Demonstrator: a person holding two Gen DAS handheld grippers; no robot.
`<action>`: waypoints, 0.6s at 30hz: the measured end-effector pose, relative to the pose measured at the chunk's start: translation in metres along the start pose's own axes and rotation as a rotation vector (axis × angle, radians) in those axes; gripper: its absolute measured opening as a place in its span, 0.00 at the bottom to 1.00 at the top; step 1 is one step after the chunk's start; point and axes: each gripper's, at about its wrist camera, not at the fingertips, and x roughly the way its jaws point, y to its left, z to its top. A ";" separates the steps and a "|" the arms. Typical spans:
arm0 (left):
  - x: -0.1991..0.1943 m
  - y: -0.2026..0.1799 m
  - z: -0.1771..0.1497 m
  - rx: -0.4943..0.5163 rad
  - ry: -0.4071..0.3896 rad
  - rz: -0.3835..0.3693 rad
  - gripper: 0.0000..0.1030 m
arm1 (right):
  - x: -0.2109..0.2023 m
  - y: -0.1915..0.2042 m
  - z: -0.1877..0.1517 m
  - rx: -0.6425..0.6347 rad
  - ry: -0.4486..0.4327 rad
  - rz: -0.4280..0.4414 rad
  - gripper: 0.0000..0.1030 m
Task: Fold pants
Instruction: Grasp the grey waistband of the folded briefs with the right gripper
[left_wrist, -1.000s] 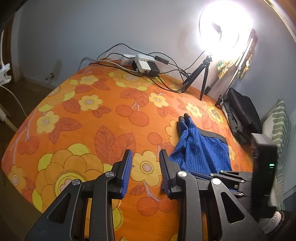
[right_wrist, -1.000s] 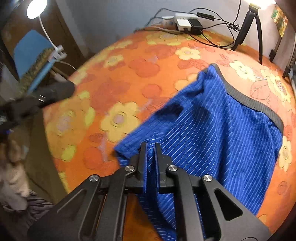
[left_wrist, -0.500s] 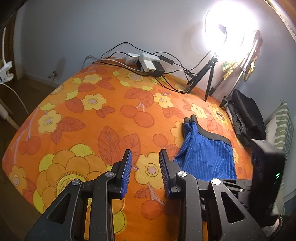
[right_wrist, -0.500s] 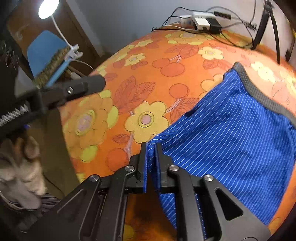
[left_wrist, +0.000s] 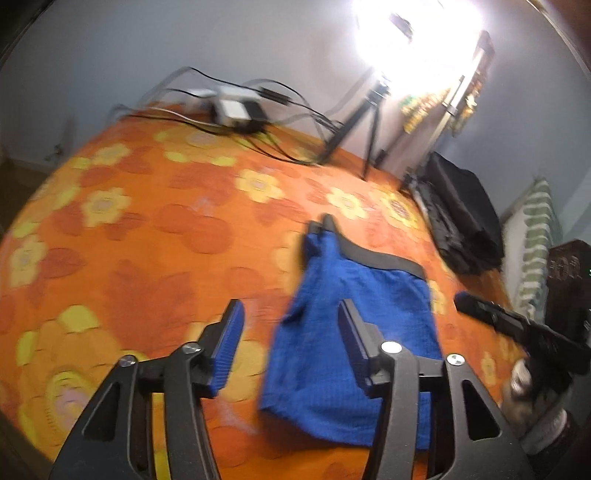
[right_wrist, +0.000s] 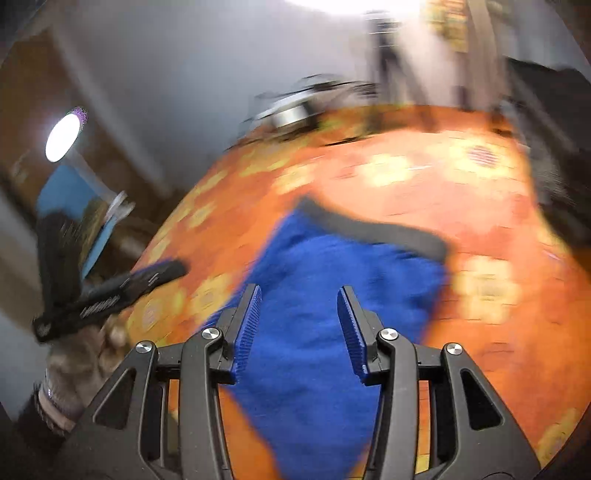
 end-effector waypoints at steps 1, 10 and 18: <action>0.006 -0.005 0.000 0.003 0.009 -0.008 0.53 | 0.000 -0.012 0.002 0.024 0.002 -0.022 0.48; 0.048 -0.022 -0.005 0.051 0.094 0.035 0.53 | 0.029 -0.087 0.014 0.239 0.067 -0.002 0.49; 0.059 -0.014 0.001 0.018 0.103 0.040 0.53 | 0.061 -0.104 0.023 0.312 0.106 0.055 0.49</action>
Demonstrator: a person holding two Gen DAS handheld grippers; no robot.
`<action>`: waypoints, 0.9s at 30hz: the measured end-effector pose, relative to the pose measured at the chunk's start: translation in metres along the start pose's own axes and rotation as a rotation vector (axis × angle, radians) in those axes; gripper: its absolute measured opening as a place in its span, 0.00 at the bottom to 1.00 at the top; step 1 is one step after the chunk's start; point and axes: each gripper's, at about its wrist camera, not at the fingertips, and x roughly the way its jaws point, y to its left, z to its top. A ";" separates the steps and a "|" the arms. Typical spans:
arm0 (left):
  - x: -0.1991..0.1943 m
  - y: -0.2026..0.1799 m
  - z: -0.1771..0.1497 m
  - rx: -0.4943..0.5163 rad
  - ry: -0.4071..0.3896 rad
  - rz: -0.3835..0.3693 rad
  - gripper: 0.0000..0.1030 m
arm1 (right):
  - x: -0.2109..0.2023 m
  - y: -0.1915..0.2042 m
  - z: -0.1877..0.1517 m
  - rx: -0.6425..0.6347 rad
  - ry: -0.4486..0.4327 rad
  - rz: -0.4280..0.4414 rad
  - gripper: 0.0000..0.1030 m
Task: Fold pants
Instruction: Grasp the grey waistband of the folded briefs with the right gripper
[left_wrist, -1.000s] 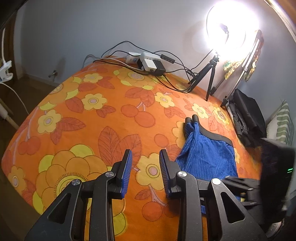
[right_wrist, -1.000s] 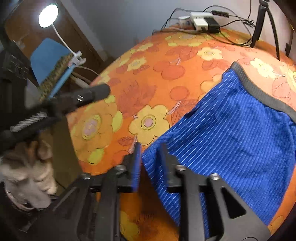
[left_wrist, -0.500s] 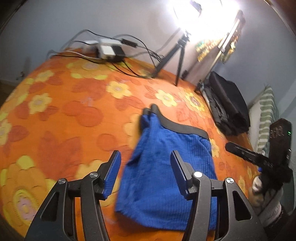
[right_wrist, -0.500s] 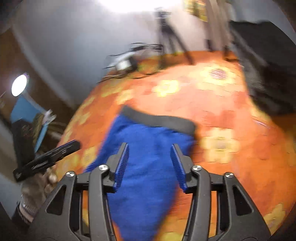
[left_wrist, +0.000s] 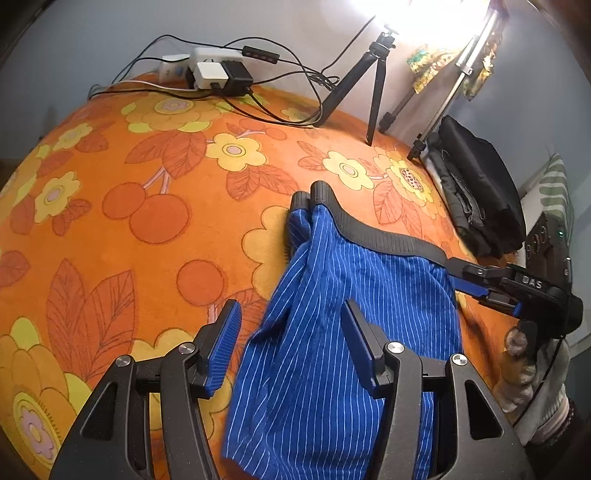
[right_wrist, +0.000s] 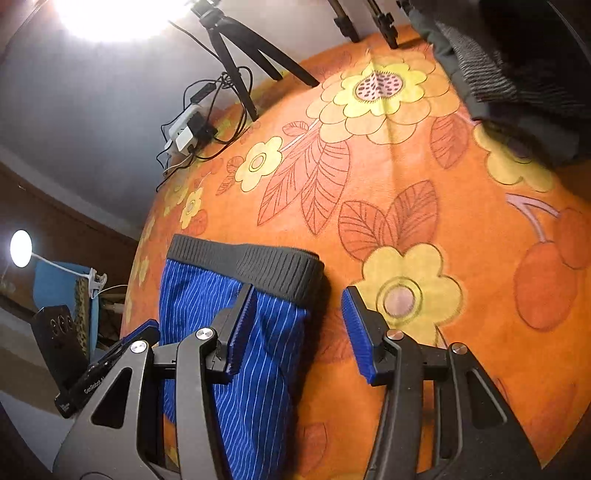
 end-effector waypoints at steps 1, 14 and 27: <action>0.001 -0.001 0.001 0.002 0.000 -0.001 0.53 | 0.002 0.000 0.002 0.004 0.000 0.003 0.49; 0.017 -0.002 0.004 0.039 0.034 0.012 0.53 | 0.010 0.024 0.018 -0.132 -0.035 -0.041 0.16; 0.011 0.003 -0.002 0.063 0.037 -0.014 0.53 | -0.021 0.019 -0.009 -0.125 0.016 -0.012 0.31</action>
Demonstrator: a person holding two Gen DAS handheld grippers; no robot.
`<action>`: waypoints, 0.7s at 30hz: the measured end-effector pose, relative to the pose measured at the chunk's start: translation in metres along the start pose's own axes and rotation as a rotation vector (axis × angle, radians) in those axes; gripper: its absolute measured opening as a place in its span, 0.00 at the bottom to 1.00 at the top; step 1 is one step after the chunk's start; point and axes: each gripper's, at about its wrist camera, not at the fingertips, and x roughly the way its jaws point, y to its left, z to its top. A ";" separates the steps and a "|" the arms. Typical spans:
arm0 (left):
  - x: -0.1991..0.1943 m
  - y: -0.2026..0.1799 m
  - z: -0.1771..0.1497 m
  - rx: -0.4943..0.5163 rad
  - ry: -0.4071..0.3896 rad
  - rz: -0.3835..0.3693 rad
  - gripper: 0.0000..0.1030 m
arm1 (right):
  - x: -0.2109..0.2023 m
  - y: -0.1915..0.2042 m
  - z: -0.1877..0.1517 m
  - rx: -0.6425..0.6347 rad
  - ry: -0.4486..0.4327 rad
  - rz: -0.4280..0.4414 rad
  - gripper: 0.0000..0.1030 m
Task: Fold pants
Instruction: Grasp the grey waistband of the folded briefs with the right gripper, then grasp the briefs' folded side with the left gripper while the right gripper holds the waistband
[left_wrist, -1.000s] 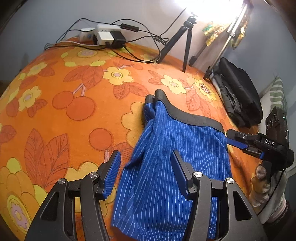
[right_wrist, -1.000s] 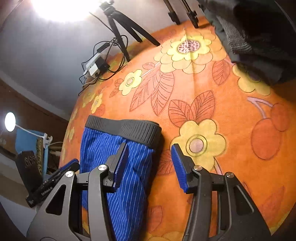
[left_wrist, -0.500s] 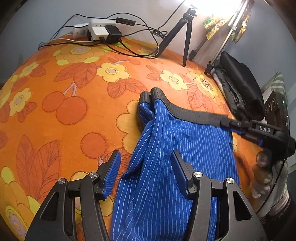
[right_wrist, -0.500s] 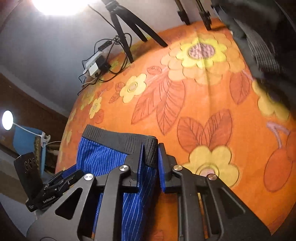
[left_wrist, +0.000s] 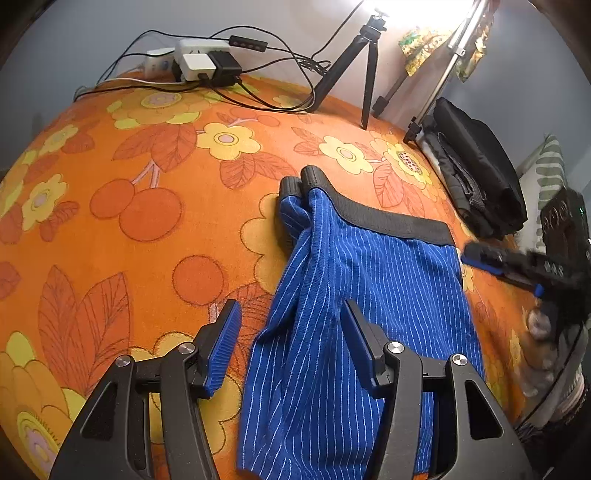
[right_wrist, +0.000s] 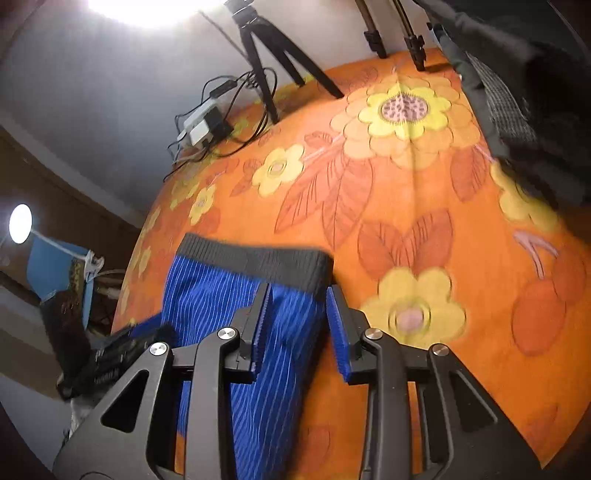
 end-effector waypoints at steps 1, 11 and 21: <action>0.000 -0.001 0.000 0.009 -0.001 -0.002 0.53 | -0.002 0.001 -0.005 -0.005 0.011 0.003 0.31; 0.005 -0.013 -0.002 0.100 -0.008 0.019 0.46 | -0.004 -0.001 -0.048 -0.025 0.089 0.054 0.31; 0.006 -0.018 -0.004 0.137 -0.001 0.036 0.08 | 0.007 0.007 -0.052 -0.054 0.100 0.098 0.31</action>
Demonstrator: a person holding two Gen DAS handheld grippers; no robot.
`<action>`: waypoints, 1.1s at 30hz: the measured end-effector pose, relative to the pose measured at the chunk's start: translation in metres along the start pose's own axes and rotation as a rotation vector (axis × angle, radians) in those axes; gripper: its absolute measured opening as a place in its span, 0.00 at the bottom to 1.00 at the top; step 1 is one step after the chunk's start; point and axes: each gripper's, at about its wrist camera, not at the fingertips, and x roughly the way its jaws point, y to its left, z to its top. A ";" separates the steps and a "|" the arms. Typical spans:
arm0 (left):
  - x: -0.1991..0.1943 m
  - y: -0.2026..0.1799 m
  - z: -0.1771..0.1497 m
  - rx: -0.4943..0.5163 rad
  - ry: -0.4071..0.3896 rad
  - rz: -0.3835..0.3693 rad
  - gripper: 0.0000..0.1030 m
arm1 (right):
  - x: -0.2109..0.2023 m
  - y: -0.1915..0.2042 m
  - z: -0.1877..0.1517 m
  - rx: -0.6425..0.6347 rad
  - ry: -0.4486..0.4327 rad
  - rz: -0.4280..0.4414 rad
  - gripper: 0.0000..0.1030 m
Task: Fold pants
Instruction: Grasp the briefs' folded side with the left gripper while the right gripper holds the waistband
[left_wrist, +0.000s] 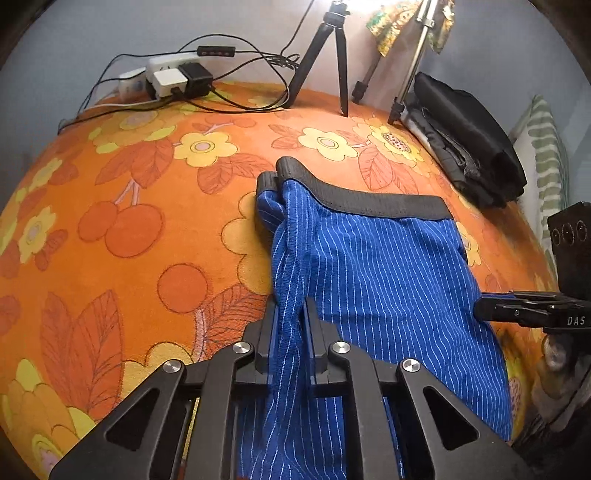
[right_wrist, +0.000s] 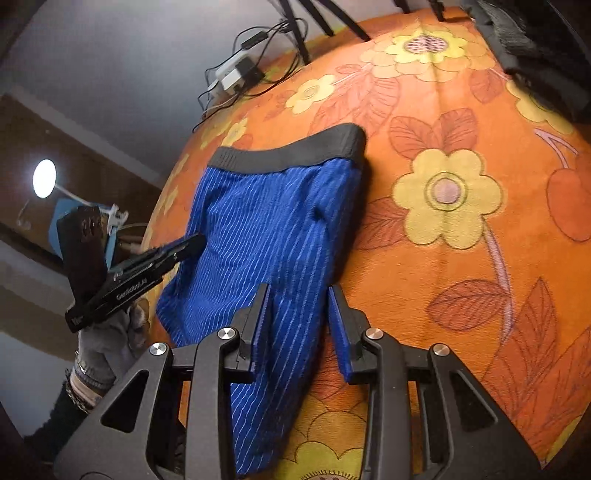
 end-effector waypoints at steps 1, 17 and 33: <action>0.000 0.001 0.000 -0.004 0.000 -0.003 0.07 | 0.000 0.000 -0.001 0.001 0.002 0.005 0.31; -0.025 0.009 0.009 -0.153 -0.064 -0.171 0.04 | -0.018 0.004 0.003 -0.010 -0.059 0.100 0.09; -0.102 -0.021 0.031 -0.164 -0.259 -0.324 0.04 | -0.111 0.011 0.015 -0.010 -0.331 0.138 0.09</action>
